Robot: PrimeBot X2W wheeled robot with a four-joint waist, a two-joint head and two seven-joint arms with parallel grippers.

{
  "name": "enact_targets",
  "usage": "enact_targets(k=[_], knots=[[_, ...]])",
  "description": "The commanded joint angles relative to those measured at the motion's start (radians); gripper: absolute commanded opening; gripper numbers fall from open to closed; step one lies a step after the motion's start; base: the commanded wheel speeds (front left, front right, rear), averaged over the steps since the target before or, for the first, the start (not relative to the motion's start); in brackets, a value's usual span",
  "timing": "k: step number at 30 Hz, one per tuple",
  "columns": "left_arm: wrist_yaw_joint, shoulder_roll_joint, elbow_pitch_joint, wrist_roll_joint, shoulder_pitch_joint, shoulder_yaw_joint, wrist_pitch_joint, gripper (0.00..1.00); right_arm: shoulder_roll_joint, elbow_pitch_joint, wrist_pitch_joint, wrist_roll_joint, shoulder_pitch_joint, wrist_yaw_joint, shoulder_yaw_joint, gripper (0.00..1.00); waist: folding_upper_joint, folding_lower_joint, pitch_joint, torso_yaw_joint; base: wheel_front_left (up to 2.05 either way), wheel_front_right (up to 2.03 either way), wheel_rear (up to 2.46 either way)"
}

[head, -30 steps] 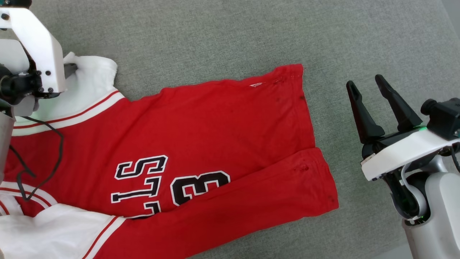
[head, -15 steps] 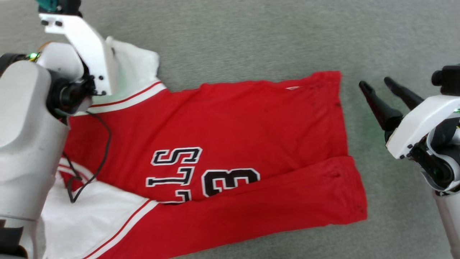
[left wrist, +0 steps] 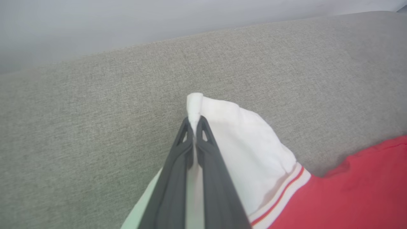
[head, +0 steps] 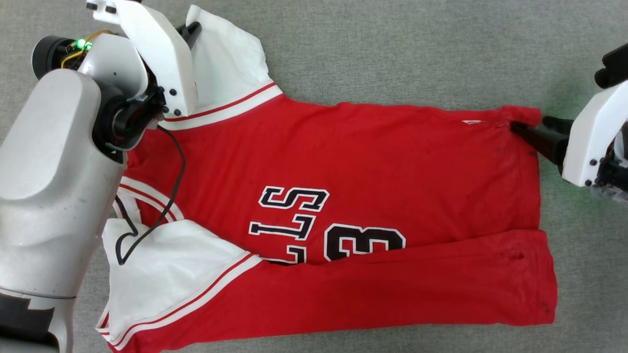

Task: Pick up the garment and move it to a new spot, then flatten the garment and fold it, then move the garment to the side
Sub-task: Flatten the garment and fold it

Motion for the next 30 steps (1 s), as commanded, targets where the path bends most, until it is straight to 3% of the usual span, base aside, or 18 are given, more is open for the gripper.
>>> enact_targets(k=[1,2,4,11,18,30], knots=[[-0.003,0.001,-0.007,-0.001,0.009,-0.001,-0.008,0.0,0.022,0.043,0.051,0.003,0.031,0.0,0.023,0.95,0.0,-0.0001,0.005,0.009,0.0,0.0,0.0],[-0.003,0.0,-0.01,-0.002,0.012,-0.002,-0.01,0.0,0.025,0.051,0.081,0.0,0.031,0.0,0.022,0.43,0.0,-0.0001,0.006,0.012,0.0,0.0,0.0],[-0.004,-0.001,-0.015,-0.003,0.018,-0.003,-0.012,0.0,0.035,0.058,0.121,-0.002,0.03,0.0,0.013,0.0,0.0,-0.0001,0.007,0.017,0.0,0.0,0.0],[0.007,0.006,-0.02,-0.025,0.06,0.023,-0.059,0.0,0.033,-0.038,0.046,-0.059,0.009,0.0,-0.041,0.0,0.0,-0.0001,-0.021,0.025,0.0,0.0,0.0],[0.028,0.031,-0.069,-0.064,0.197,0.082,-0.153,0.0,0.045,-0.112,-0.057,-0.105,0.095,0.0,-0.085,0.0,0.0,-0.0001,-0.111,0.032,0.0,0.0,0.0],[0.146,0.05,-0.225,-0.098,0.634,0.129,-0.29,0.0,0.08,-0.166,-0.165,-0.119,0.383,0.0,-0.128,0.0,0.0,-0.0001,-0.27,0.061,0.0,0.0,0.0]])
